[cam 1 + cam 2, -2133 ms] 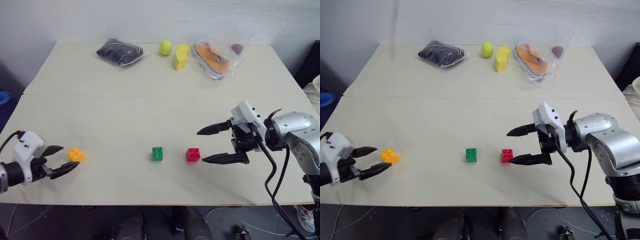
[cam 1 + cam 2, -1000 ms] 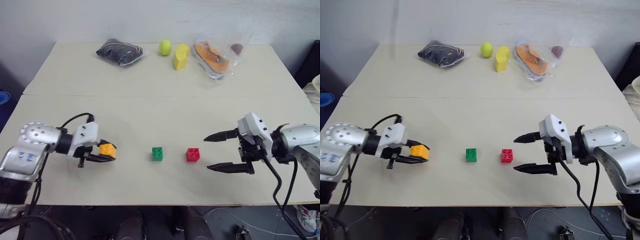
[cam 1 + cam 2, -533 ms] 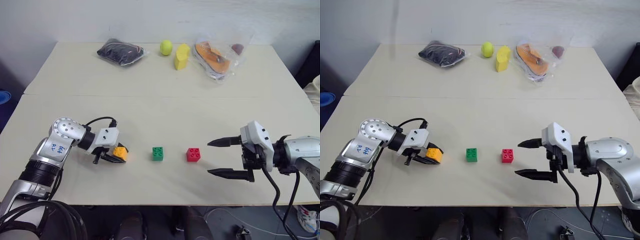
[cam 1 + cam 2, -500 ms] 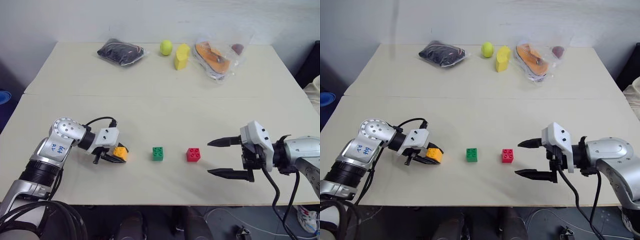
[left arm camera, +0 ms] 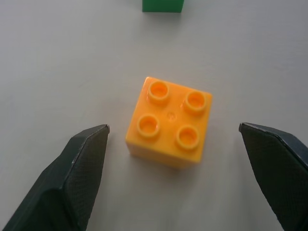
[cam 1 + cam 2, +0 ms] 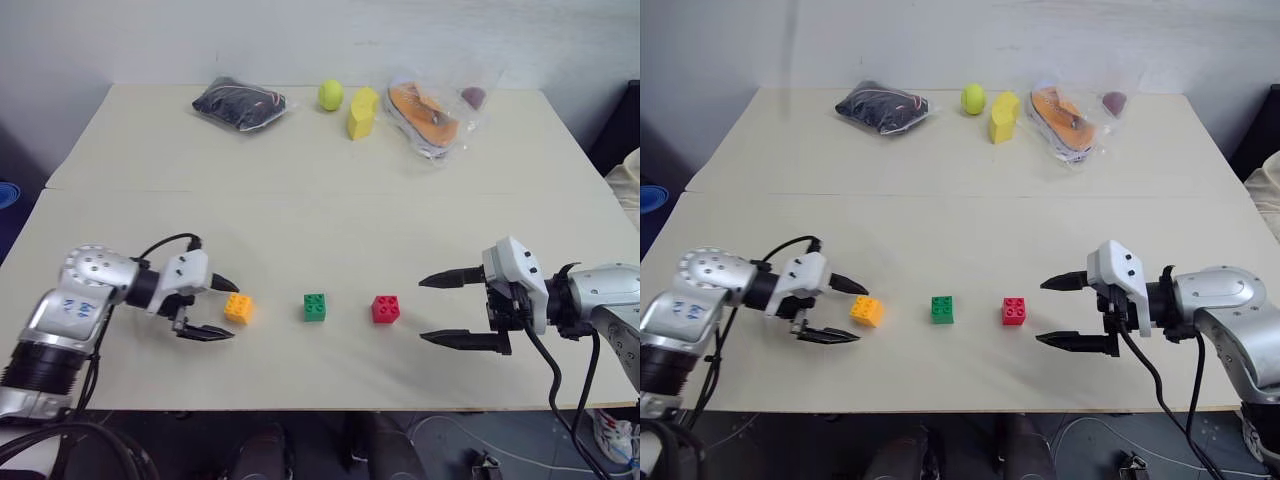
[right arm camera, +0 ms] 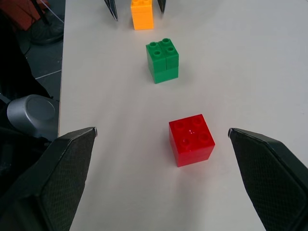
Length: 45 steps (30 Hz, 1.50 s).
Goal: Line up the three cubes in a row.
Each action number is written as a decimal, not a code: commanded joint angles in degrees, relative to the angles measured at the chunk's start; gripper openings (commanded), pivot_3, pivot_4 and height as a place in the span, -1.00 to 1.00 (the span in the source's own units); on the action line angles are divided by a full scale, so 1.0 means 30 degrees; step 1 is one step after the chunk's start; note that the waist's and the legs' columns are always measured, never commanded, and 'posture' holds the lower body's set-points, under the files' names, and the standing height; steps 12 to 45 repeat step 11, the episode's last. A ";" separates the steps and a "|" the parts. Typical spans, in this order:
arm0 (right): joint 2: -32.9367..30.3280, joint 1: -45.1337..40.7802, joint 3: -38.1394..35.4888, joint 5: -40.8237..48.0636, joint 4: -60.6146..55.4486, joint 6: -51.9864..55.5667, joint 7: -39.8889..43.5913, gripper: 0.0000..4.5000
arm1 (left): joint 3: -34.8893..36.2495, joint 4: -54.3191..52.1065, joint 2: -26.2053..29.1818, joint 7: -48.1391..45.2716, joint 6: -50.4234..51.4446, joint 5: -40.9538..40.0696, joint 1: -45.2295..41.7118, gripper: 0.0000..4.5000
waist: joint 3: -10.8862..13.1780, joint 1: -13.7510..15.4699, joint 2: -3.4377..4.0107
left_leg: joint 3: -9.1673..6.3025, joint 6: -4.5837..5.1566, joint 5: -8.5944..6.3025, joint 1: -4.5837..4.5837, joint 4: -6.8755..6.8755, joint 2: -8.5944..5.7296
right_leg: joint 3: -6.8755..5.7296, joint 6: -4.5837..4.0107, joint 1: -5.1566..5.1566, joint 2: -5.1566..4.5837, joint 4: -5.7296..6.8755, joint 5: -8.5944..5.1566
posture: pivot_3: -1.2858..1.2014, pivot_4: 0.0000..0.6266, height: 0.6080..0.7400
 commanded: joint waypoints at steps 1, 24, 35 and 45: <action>-0.0728 -0.0192 -0.0551 -0.0201 0.1023 -0.0872 0.0987 1.00 | 0.3443 -0.2001 0.1663 0.0062 0.2120 -0.2043 0.1354 0.99 | 0.0000 0.0007 0.0000 | -0.0001 0.0000 0.0000 0.0003 -0.0001 -0.0002 | 0.0000 0.0000 0.0001 -0.0008 -0.0002 0.0000 | 0.03 -0.52 1.00; -0.2907 0.0643 -0.2768 0.0200 0.5171 -0.2200 0.4821 1.00 | 1.3110 -0.5274 0.4787 -0.0892 0.7807 -0.5880 0.6542 0.99 | 0.0001 0.0092 0.0002 | -0.0012 0.0003 -0.0003 0.0009 -0.0014 -0.0013 | -0.0006 -0.0001 0.0014 -0.0028 -0.0110 -0.0002 | 0.03 -0.52 1.00; -0.2907 0.0643 -0.2768 0.0200 0.5171 -0.2200 0.4821 1.00 | 1.3110 -0.5274 0.4787 -0.0892 0.7807 -0.5880 0.6542 0.99 | 0.0001 0.0092 0.0002 | -0.0012 0.0003 -0.0003 0.0009 -0.0014 -0.0013 | -0.0006 -0.0001 0.0014 -0.0028 -0.0110 -0.0002 | 0.03 -0.52 1.00; -0.2907 0.0643 -0.2768 0.0200 0.5171 -0.2200 0.4821 1.00 | 1.3110 -0.5274 0.4787 -0.0892 0.7807 -0.5880 0.6542 0.99 | 0.0001 0.0092 0.0002 | -0.0012 0.0003 -0.0003 0.0009 -0.0014 -0.0013 | -0.0006 -0.0001 0.0014 -0.0028 -0.0110 -0.0002 | 0.03 -0.52 1.00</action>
